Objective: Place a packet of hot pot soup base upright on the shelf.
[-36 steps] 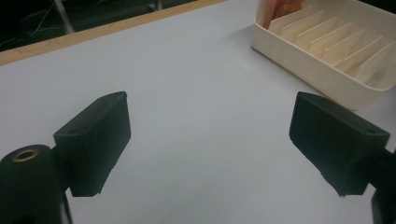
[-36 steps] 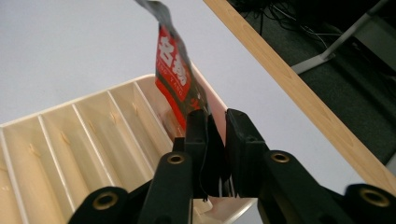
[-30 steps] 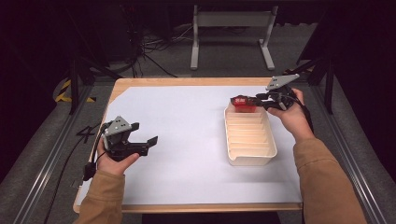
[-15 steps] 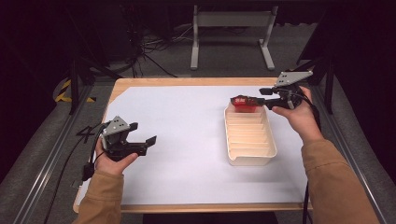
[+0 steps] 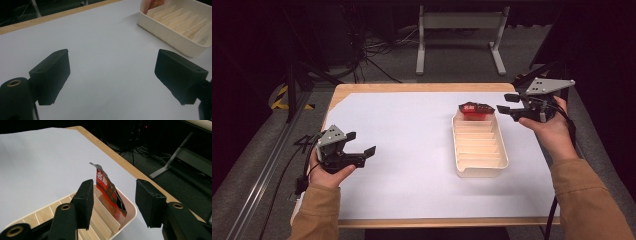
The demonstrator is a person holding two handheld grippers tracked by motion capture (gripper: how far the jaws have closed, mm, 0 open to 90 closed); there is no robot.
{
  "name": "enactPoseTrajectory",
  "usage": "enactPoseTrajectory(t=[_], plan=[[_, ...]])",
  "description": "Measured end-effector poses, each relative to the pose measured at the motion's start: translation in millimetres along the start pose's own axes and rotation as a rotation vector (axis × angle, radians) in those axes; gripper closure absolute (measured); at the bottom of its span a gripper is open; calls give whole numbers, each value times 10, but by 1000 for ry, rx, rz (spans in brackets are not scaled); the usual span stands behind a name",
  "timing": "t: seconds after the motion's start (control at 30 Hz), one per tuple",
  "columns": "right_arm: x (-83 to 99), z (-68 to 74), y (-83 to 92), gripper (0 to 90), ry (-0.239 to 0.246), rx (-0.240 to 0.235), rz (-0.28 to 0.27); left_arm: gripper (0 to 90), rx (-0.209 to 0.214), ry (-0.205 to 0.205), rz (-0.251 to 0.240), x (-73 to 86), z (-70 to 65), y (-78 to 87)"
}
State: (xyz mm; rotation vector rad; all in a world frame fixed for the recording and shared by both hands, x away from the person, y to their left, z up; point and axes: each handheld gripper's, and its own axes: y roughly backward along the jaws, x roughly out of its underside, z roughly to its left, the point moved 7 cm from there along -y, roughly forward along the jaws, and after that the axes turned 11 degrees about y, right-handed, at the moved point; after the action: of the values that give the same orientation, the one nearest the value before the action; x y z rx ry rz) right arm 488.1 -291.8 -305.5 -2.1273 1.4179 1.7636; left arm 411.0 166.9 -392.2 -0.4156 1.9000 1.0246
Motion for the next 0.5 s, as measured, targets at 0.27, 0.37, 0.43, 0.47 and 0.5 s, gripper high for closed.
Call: enactPoseTrajectory(t=[0.27, 0.37, 0.43, 0.47, 0.5], plan=[[95, 82, 226, 479, -11, 17, -16, 146, 15, 11, -10, -2, 51, 58], [155, 123, 292, 478, -24, 19, -25, 148, 20, 17, -7, 3, 53, 60], [195, 145, 326, 478, -30, 23, -31, 152, 30, 15, -5, 6, 46, 62], [232, 162, 354, 478, -39, 26, -39, 153, 32, 11, -6, 5, 45, 63], [254, 170, 366, 478, -41, 26, -39, 154, 33, 8, -7, 5, 46, 65]])
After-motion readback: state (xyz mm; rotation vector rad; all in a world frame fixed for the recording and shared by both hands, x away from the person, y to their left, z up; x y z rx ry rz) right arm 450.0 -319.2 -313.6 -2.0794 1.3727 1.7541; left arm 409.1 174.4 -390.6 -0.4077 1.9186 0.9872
